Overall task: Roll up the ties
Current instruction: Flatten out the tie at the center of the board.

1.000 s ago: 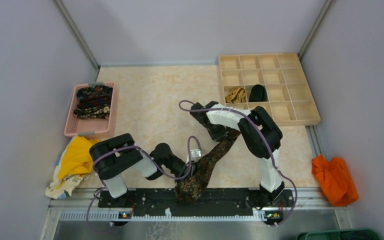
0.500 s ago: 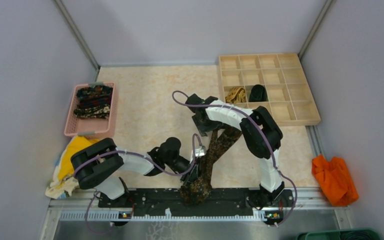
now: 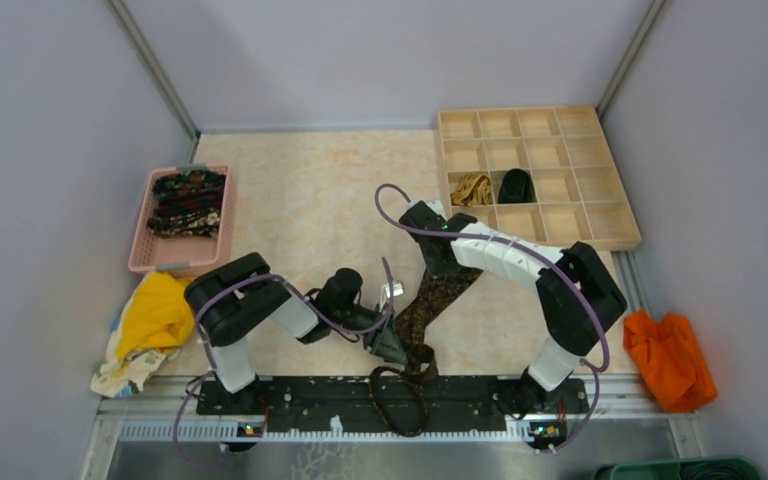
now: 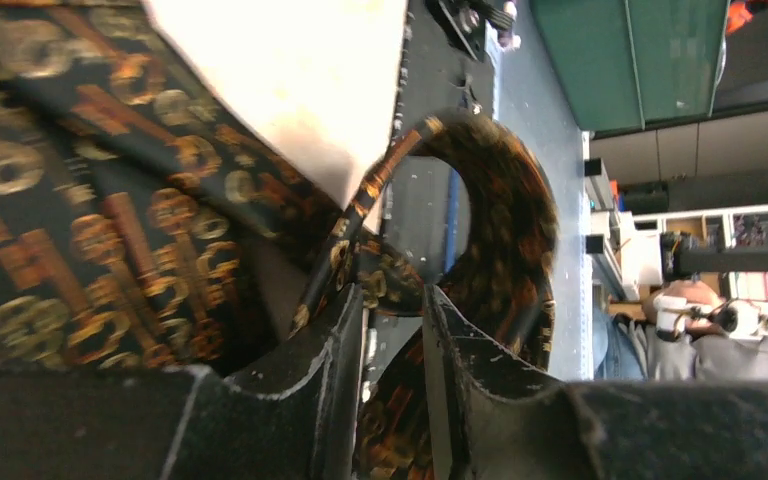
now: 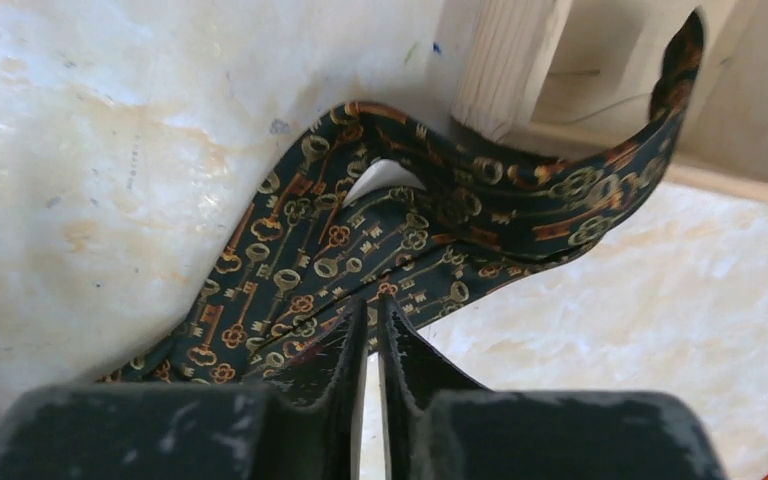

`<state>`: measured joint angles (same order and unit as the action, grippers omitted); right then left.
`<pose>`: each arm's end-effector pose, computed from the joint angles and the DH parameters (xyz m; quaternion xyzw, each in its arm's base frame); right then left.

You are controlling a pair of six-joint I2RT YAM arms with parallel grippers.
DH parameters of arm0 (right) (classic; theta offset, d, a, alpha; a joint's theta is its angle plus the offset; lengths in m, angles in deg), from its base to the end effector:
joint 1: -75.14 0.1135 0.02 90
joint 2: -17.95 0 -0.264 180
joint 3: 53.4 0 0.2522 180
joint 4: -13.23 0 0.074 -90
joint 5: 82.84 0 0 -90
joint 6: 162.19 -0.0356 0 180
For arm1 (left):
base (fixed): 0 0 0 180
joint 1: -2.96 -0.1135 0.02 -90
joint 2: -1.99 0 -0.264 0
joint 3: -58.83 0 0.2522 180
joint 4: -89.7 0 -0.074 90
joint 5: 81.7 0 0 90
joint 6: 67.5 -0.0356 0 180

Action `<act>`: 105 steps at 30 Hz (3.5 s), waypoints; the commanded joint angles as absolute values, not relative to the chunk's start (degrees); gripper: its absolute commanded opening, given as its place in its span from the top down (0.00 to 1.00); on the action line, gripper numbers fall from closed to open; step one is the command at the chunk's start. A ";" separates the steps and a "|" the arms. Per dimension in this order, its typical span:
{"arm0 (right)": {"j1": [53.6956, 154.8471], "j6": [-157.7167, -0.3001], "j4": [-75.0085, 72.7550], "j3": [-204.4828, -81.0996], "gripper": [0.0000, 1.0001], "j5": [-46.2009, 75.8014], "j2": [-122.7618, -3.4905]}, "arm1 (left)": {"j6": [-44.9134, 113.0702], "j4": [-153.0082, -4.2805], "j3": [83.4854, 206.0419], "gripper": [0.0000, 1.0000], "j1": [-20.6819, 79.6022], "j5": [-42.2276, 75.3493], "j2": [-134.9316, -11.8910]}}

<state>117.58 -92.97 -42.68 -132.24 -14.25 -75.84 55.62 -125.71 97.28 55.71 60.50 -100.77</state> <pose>0.2422 0.2038 0.2106 -0.1517 0.9575 -0.0704 0.2351 0.1420 -0.2332 0.0974 0.3522 0.7239 -0.5883 0.0761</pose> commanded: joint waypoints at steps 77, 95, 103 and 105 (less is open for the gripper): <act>93.41 -96.29 -22.60 -114.84 0.57 2.29 -52.98 | 89.78 -30.21 108.52 1.00 47.99 -20.99 -72.87; 93.60 -98.34 -21.42 -130.75 0.59 5.23 -75.04 | 98.55 -22.16 105.66 1.00 47.94 -28.72 -56.49; 93.60 -98.66 -20.00 -130.42 1.00 6.54 -77.16 | 96.06 -25.01 104.97 1.00 47.87 -28.39 -55.83; 93.90 -98.84 -20.30 -130.46 1.00 5.13 -76.73 | 94.53 -26.84 104.33 1.00 47.90 -27.78 -55.18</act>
